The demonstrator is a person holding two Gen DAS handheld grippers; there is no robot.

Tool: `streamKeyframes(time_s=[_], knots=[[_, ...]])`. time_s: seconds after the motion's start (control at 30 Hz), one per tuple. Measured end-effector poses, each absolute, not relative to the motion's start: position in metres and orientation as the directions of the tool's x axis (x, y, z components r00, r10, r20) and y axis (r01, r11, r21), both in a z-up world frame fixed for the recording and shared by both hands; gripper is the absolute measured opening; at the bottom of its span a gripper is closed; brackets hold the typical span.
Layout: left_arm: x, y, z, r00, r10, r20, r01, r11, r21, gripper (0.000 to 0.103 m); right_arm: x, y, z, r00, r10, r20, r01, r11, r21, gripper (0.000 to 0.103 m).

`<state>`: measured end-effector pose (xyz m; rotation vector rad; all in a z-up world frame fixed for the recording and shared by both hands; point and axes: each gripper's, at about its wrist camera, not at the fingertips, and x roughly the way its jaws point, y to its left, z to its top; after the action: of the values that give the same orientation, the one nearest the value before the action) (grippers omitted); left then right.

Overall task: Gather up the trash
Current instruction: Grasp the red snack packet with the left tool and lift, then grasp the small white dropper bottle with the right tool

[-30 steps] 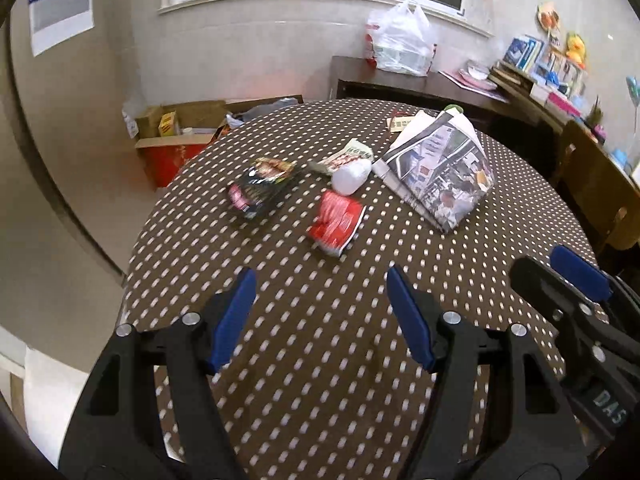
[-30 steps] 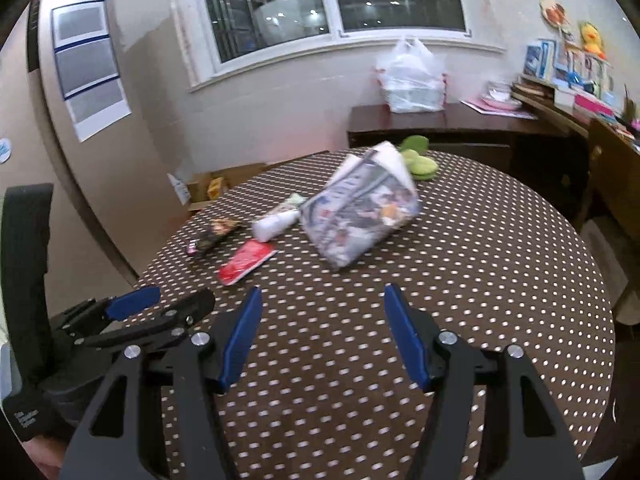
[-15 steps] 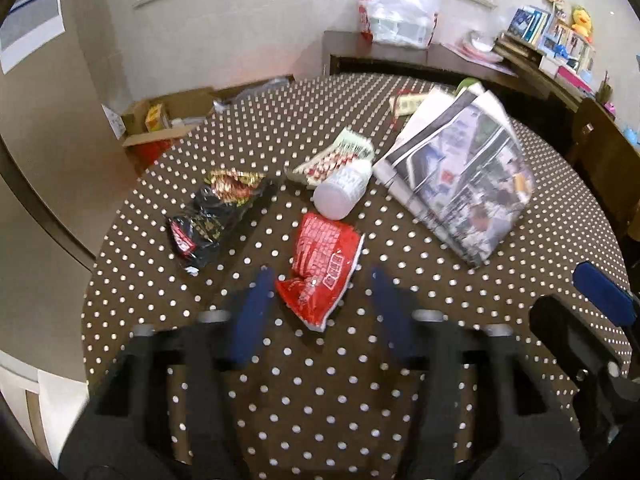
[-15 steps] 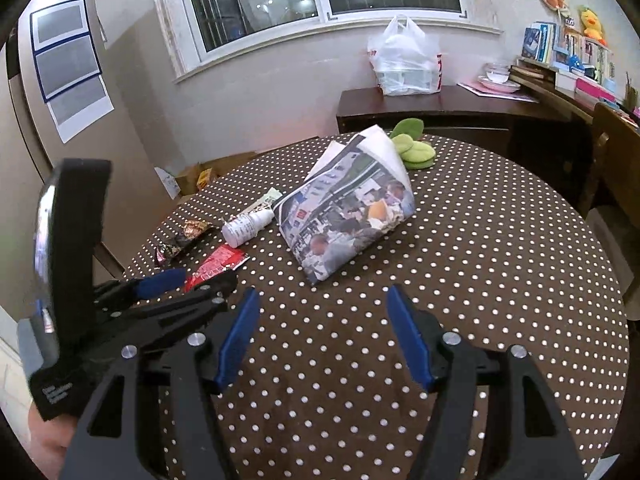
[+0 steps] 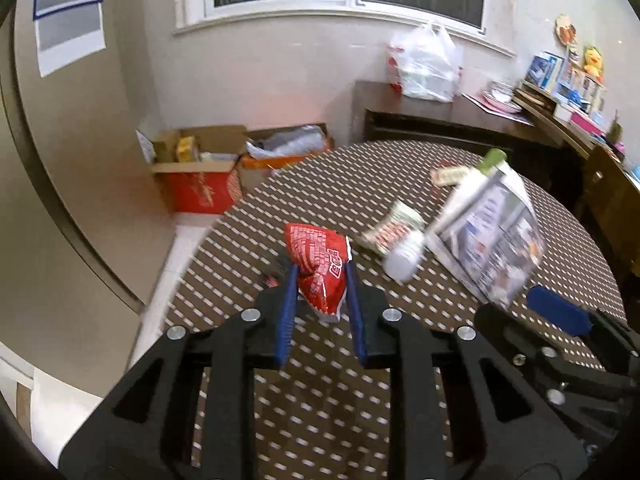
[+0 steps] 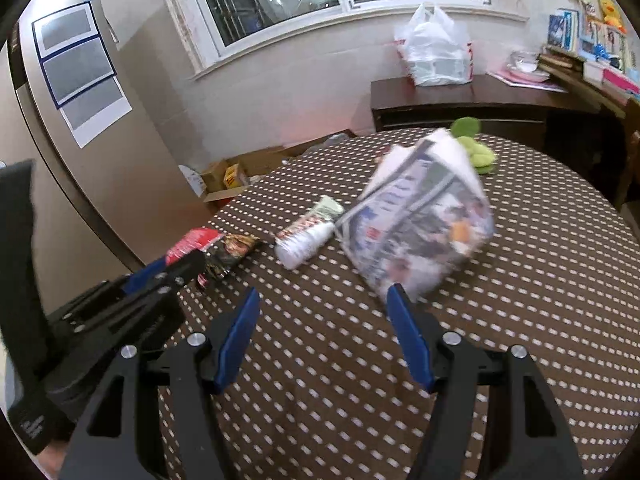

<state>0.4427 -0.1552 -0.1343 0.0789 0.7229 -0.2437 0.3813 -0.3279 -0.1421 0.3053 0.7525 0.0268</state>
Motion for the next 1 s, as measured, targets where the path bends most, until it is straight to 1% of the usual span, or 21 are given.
streamKeyframes(time_s=[0.07, 0.23, 0.27, 0.33, 0.4, 0.5, 0.53, 0.6, 0.63, 0.73, 0.77, 0.87, 0.9, 0.93, 1.0], knots=[[0.453, -0.148, -0.133, 0.728, -0.170, -0.665, 0.233, 0.972, 0.006, 0.023, 0.396, -0.323, -0.144, 0.715, 0.150, -0.683, 0.084, 0.951, 0.298, 0.065], [0.483, -0.136, -0.139, 0.701, -0.168, -0.693, 0.224, 0.975, -0.010, 0.023, 0.428, -0.317, -0.146, 0.685, 0.167, -0.709, 0.105, 0.940, 0.324, 0.065], [0.487, -0.135, -0.140, 0.696, -0.171, -0.697, 0.226, 0.974, -0.013, 0.023, 0.433, -0.316, -0.147, 0.680, 0.166, -0.714, 0.110, 0.940, 0.324, 0.061], [0.494, -0.133, -0.142, 0.690, -0.173, -0.703, 0.224, 0.974, -0.020, 0.023, 0.443, -0.313, -0.149, 0.671, 0.166, -0.723, 0.116, 0.939, 0.323, 0.056], [0.498, -0.134, -0.143, 0.688, -0.182, -0.703, 0.223, 0.974, -0.033, 0.023, 0.452, -0.310, -0.153, 0.657, 0.163, -0.736, 0.128, 0.938, 0.321, 0.055], [0.504, -0.134, -0.143, 0.687, -0.191, -0.701, 0.224, 0.973, -0.045, 0.023, 0.462, -0.307, -0.161, 0.643, 0.174, -0.746, 0.131, 0.935, 0.331, 0.050], [0.505, -0.135, -0.144, 0.687, -0.191, -0.701, 0.225, 0.973, -0.046, 0.023, 0.465, -0.307, -0.164, 0.637, 0.178, -0.750, 0.133, 0.933, 0.334, 0.046], [0.507, -0.135, -0.145, 0.681, -0.200, -0.704, 0.229, 0.972, -0.055, 0.023, 0.468, -0.306, -0.169, 0.633, 0.188, -0.751, 0.131, 0.930, 0.343, 0.041], [0.508, -0.135, -0.146, 0.680, -0.201, -0.705, 0.230, 0.972, -0.055, 0.023, 0.470, -0.305, -0.171, 0.630, 0.189, -0.753, 0.132, 0.930, 0.344, 0.034], [0.508, -0.136, -0.148, 0.674, -0.205, -0.710, 0.233, 0.971, -0.059, 0.023, 0.470, -0.306, -0.173, 0.633, 0.199, -0.748, 0.132, 0.925, 0.357, 0.033], [0.507, -0.137, -0.148, 0.673, -0.208, -0.710, 0.234, 0.970, -0.063, 0.023, 0.469, -0.305, -0.171, 0.639, 0.193, -0.745, 0.129, 0.928, 0.351, 0.026], [0.502, -0.135, -0.146, 0.674, -0.213, -0.707, 0.236, 0.969, -0.066, 0.023, 0.462, -0.304, -0.167, 0.649, 0.188, -0.737, 0.114, 0.934, 0.338, 0.020], [0.500, -0.135, -0.145, 0.675, -0.215, -0.706, 0.237, 0.969, -0.068, 0.023, 0.458, -0.304, -0.166, 0.650, 0.189, -0.736, 0.110, 0.935, 0.337, 0.013], [0.496, -0.133, -0.144, 0.677, -0.215, -0.704, 0.237, 0.969, -0.068, 0.023, 0.453, -0.304, -0.164, 0.653, 0.194, -0.732, 0.099, 0.936, 0.337, 0.003], [0.490, -0.131, -0.141, 0.680, -0.216, -0.701, 0.238, 0.969, -0.068, 0.023, 0.446, -0.305, -0.162, 0.649, 0.191, -0.736, 0.100, 0.938, 0.332, 0.003]])
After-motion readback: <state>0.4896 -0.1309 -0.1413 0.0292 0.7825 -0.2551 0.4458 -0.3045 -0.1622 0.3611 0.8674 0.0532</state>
